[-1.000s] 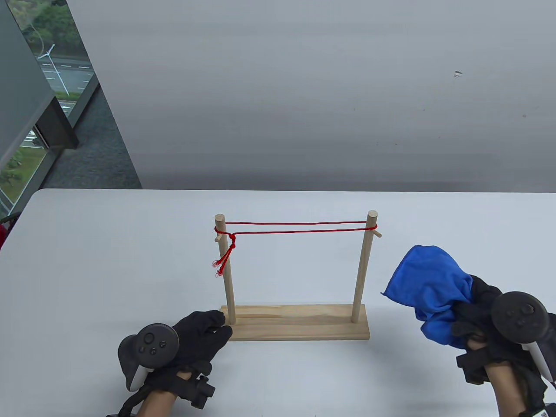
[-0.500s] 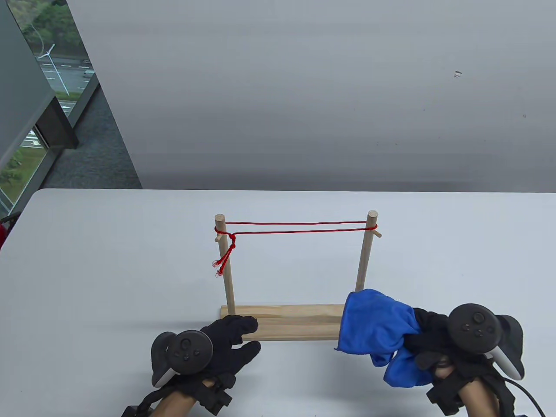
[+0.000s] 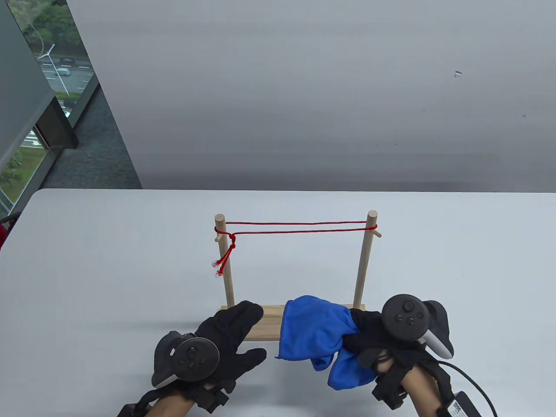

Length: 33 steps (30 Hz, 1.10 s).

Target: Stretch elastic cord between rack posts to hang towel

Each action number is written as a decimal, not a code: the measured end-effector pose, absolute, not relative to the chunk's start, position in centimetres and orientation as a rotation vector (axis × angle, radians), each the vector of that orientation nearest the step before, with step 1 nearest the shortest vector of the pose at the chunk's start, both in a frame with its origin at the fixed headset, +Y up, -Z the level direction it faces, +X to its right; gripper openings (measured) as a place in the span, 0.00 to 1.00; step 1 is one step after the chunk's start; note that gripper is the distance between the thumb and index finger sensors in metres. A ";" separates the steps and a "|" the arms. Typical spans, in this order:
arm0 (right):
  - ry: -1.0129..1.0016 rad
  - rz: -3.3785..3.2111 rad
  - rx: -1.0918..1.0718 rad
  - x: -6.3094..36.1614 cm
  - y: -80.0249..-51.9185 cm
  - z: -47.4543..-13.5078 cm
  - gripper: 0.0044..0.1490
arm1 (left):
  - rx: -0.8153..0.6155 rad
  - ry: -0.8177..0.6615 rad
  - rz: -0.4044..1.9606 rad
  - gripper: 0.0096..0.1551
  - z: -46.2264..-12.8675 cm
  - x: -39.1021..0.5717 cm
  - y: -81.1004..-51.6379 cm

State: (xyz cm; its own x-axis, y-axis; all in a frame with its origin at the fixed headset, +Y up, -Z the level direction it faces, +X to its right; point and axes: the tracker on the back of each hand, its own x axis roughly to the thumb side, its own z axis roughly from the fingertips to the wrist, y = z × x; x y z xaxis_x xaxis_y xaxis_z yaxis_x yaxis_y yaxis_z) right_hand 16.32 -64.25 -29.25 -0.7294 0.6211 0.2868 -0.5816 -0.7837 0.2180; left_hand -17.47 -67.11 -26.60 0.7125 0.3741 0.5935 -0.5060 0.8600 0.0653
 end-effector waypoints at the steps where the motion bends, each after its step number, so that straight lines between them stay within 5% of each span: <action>1: 0.153 2.425 0.458 16.0 -64.4 -29.4 0.37 | 0.236 -0.608 0.489 0.55 -26.5 -17.6 -67.0; 15: 0.331 2.267 0.482 12.8 -67.5 -31.0 0.39 | 0.356 -0.672 0.453 0.54 -25.6 -17.1 -65.1; 22: 0.424 2.240 0.529 11.6 -69.3 -31.2 0.40 | 0.336 -0.696 0.430 0.22 -26.3 -15.4 -64.2; 33: 0.510 2.246 0.625 12.0 -70.3 -29.7 0.58 | 0.263 -0.577 0.587 0.20 -28.1 -16.3 -61.6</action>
